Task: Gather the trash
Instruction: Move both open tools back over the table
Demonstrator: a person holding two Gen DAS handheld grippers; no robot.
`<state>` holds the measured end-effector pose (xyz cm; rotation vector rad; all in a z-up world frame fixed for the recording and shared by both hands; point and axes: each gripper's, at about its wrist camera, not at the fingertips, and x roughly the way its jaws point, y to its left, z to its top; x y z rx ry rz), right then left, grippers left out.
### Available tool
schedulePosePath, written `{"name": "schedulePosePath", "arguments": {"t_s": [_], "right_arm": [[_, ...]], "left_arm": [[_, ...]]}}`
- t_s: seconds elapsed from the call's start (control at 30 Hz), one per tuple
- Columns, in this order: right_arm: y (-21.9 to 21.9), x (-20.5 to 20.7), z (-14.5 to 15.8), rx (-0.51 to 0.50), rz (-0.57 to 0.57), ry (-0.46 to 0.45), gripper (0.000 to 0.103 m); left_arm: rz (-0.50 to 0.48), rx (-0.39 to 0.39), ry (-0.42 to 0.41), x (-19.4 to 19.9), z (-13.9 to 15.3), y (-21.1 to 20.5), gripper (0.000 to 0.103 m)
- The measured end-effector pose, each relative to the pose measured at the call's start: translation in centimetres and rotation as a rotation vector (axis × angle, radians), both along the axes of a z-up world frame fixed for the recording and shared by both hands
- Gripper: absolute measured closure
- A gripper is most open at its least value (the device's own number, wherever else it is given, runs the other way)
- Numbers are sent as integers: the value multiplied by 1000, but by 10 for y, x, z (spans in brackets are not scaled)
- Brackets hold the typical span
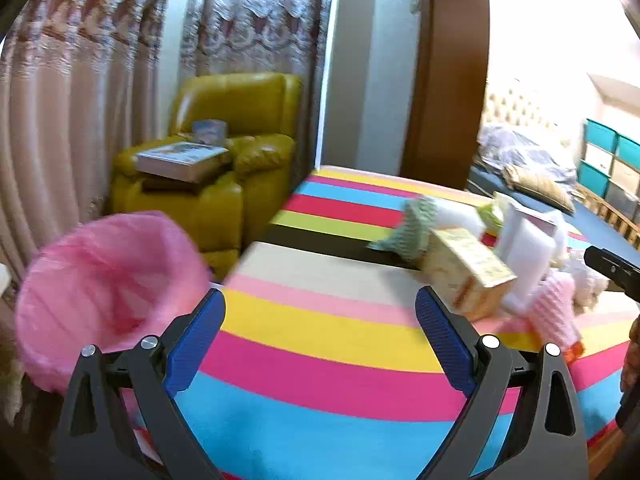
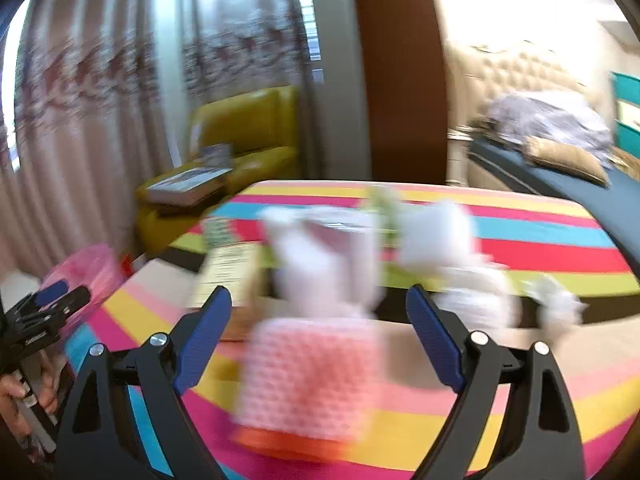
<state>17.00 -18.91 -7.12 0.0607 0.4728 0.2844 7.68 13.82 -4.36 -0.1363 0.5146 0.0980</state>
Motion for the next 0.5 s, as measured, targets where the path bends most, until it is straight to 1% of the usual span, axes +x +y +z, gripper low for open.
{"name": "schedulePosePath", "arguments": {"t_s": [0.1, 0.17, 0.23, 0.33, 0.37, 0.4, 0.5], "right_arm": [[-43, 5, -3, 7, -102, 14, 17], [-64, 8, -6, 6, -149, 27, 17], [-94, 17, -11, -6, -227, 68, 17], [-124, 31, -18, -11, -309, 123, 17], [-136, 40, -22, -13, -341, 158, 17], [-144, 46, -26, -15, -362, 184, 17], [-159, 61, -36, -22, -386, 221, 17]], "left_arm": [[-45, -22, 20, 11, -2, -21, 13], [-80, -36, 29, 16, -3, -34, 13], [-116, -44, 39, 21, -5, -48, 13], [-155, -37, 50, 28, -8, -66, 13], [-168, -31, 54, 30, -9, -71, 13], [-177, -26, 57, 31, -10, -75, 13], [-208, -12, 62, 34, -11, -87, 13]]}}
